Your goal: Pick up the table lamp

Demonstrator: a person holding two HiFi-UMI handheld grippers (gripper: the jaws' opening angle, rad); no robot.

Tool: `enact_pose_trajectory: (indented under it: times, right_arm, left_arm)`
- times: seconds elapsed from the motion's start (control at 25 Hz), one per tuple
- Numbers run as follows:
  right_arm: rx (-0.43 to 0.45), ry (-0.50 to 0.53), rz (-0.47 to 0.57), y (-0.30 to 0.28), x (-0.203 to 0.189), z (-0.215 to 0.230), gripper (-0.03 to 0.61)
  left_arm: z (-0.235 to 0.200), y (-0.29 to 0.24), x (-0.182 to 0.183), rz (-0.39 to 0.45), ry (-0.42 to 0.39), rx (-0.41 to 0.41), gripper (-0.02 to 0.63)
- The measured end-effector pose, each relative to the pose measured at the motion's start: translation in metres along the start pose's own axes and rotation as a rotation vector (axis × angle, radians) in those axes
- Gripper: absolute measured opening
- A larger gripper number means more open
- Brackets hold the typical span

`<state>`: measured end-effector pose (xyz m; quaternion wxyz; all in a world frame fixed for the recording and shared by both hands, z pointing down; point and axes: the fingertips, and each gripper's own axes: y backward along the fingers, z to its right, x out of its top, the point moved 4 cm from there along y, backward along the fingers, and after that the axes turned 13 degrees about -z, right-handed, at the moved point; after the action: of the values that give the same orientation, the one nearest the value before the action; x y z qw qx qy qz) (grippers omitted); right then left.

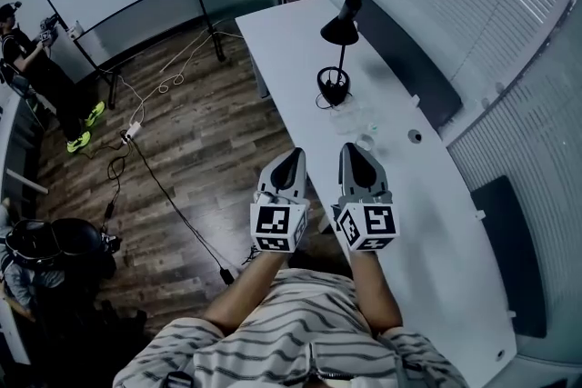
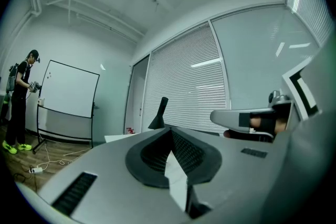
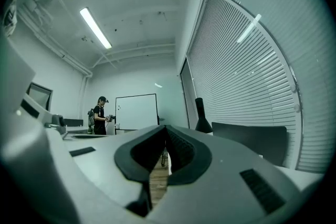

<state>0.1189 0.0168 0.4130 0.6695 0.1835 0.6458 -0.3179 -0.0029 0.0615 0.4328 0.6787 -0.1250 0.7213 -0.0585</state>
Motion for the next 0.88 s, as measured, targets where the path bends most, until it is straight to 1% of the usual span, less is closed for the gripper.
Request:
enact_pose_trajectory:
  times: [0.16,0.4,0.68,0.88]
  right_arm:
    - [-0.024,0.006,0.009,-0.039,0.004,-0.002,0.012]
    - [-0.054,0.001,0.000,-0.094,0.019,-0.002,0.012]
    - [-0.123,-0.020,-0.013,-0.146,0.031,0.010,0.012]
    - [-0.180,-0.030,-0.024,-0.180,0.041,0.003,0.012]
  left_arm:
    - [-0.034,-0.024,0.007,0.005,0.012,0.000,0.008]
    - [-0.077,-0.063,0.027,-0.004,0.012,-0.024,0.008]
    - [-0.118,-0.113,0.049,-0.016,0.004,-0.069,0.007]
    - [-0.150,-0.132,0.068,-0.009,-0.003,-0.118,0.008]
